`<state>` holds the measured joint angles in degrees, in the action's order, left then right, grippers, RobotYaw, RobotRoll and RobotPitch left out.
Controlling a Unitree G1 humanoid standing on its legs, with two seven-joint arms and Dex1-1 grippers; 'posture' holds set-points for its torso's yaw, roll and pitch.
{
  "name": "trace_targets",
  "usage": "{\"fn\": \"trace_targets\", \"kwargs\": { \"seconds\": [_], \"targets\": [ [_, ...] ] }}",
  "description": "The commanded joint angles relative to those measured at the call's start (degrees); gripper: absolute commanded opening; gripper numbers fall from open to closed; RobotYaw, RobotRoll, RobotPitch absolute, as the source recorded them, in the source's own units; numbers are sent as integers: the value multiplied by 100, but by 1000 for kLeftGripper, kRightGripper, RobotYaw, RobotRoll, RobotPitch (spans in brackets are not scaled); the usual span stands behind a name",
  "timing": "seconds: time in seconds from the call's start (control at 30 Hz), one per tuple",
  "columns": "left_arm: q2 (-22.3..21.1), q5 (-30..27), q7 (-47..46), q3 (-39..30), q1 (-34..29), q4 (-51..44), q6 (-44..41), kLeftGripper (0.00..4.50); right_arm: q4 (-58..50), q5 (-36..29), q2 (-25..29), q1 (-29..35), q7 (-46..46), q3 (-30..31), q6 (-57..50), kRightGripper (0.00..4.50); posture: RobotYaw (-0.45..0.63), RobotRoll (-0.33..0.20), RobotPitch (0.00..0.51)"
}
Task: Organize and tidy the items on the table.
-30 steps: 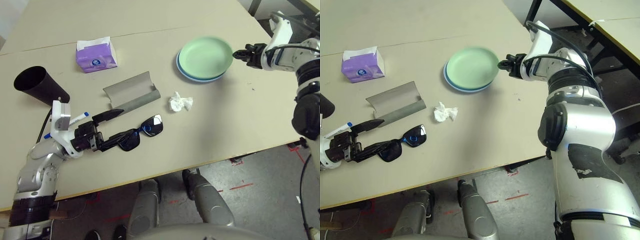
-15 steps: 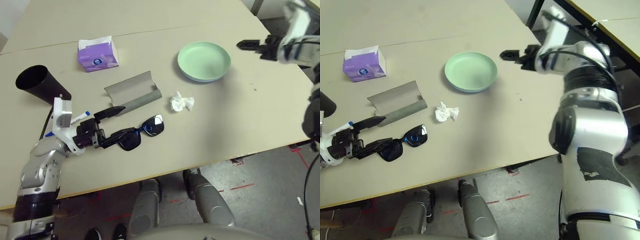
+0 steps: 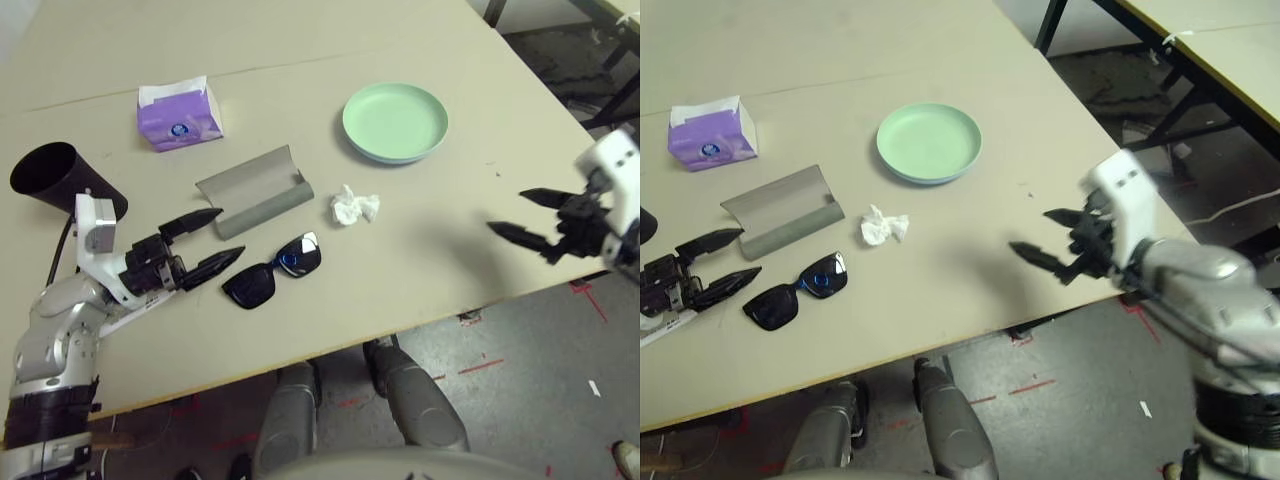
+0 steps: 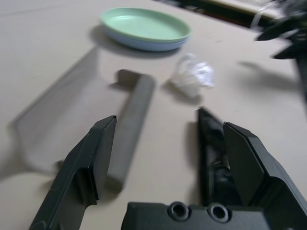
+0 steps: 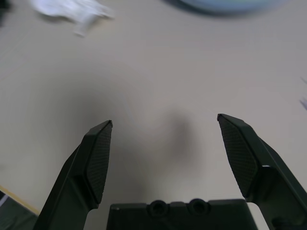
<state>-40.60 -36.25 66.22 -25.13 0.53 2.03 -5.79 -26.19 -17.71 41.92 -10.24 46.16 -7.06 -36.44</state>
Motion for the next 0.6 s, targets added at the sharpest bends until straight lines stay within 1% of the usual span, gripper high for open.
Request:
{"fn": "trace_targets", "kwargs": {
  "seconds": [0.03, 0.13, 0.27, 0.37, 0.5, 0.6],
  "targets": [
    [-16, 120, -250, -311, -283, -186, 185, 4500, 182, 257, -224, -189, -53, 488, 733, 4451, -150, 0, 265],
    [40, 57, -410, -585, -649, -400, 219, 4500, 681, 515, -478, -550, 2, 994, 1282, 4451, -121, 0, 263],
    [129, -10, -592, -731, -941, -645, 206, 4500, 1250, 651, -810, -1004, 75, 1354, 1722, 4451, -95, 0, 260],
    [164, -29, -677, -761, -1015, -717, 204, 4500, 1459, 676, -965, -1227, 181, 1560, 1875, 4451, -78, 0, 259],
    [187, -56, -744, -756, -1039, -734, 208, 4500, 1672, 854, -1058, -1312, 300, 1849, 2126, 4451, -76, 0, 258],
    [225, -69, -790, -697, -1014, -757, 218, 4500, 1885, 946, -1244, -1408, 263, 2026, 2195, 4451, -76, 0, 256]
  ]
}}
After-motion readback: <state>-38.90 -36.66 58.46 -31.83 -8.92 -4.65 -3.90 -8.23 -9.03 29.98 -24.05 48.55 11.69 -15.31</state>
